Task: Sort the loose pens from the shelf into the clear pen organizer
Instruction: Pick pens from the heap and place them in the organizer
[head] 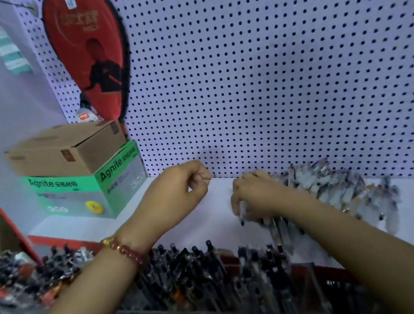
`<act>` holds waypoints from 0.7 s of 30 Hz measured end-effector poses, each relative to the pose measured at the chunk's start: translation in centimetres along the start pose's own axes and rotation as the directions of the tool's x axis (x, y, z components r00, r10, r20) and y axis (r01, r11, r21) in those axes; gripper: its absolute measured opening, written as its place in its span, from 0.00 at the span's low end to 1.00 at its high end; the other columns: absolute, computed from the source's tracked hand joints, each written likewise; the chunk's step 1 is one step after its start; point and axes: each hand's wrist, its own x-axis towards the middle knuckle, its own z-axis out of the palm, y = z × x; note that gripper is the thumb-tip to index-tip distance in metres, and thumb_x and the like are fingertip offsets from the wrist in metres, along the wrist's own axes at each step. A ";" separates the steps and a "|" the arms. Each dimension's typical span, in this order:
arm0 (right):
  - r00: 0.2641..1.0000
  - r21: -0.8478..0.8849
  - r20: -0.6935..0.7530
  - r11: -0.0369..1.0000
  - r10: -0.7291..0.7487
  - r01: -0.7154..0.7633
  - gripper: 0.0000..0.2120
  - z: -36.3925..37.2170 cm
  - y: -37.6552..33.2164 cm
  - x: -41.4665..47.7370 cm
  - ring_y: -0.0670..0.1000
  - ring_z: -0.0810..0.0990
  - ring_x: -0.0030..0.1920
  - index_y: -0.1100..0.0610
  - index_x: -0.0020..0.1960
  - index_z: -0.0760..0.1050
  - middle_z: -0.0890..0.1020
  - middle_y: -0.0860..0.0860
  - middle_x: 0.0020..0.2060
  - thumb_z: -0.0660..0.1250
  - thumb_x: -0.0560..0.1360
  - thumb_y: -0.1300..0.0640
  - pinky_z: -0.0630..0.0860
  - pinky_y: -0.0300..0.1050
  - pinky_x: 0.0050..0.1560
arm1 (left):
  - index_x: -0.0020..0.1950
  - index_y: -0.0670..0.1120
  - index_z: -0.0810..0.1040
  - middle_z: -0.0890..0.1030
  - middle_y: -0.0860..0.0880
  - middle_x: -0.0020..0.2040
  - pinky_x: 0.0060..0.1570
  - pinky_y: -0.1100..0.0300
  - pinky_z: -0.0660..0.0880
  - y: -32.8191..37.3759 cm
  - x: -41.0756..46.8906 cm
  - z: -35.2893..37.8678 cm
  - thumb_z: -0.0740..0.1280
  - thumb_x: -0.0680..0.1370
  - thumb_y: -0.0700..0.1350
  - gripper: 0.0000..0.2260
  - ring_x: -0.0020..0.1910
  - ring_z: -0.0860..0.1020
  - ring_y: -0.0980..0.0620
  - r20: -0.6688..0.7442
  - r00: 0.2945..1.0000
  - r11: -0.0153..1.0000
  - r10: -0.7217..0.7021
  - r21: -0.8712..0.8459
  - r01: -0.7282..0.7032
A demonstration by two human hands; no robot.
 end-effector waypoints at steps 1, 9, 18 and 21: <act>1.000 0.021 -0.015 1.000 -0.002 0.003 0.11 0.0 0.0 0.3 0.54 0.68 0.57 0.47 0.51 0.79 0.72 0.50 0.55 0.68 0.74 0.60 0.60 0.47 0.59 | 0.47 0.51 0.77 0.80 0.56 0.43 0.45 0.55 0.77 -0.1 -0.1 0.0 0.64 0.78 0.40 0.06 0.43 0.79 0.56 0.004 1.000 1.000 -0.012 -0.028 0.012; 0.960 0.132 -0.280 0.989 -0.020 0.059 0.10 -3.1 0.5 -0.6 0.50 0.77 0.46 0.50 0.57 0.81 0.79 0.47 0.48 0.67 0.77 0.58 0.73 0.45 0.49 | 0.46 0.48 0.75 0.81 0.50 0.42 0.45 0.56 0.75 -0.3 0.2 0.1 0.61 0.81 0.42 0.05 0.37 0.80 0.57 0.050 0.982 0.955 -0.183 -0.228 0.190; 0.828 0.695 -0.546 0.622 0.129 0.361 0.11 -4.9 -3.6 -1.3 0.41 0.74 0.38 0.49 0.43 0.75 0.79 0.47 0.39 0.69 0.73 0.65 0.72 0.33 0.40 | 0.62 0.48 0.69 0.81 0.47 0.49 0.44 0.59 0.81 1.0 0.2 -0.8 0.54 0.84 0.47 0.10 0.42 0.83 0.53 0.098 0.936 0.585 -0.339 -0.757 0.291; 0.874 0.728 -0.485 0.569 0.034 0.382 0.15 -5.1 -4.1 -1.4 0.46 0.76 0.41 0.47 0.45 0.75 0.78 0.47 0.40 0.67 0.73 0.69 0.73 0.38 0.42 | 0.58 0.45 0.75 0.80 0.42 0.51 0.42 0.62 0.80 0.5 0.2 -1.0 0.58 0.83 0.41 0.08 0.42 0.83 0.53 0.078 0.924 0.532 -0.373 -0.798 0.282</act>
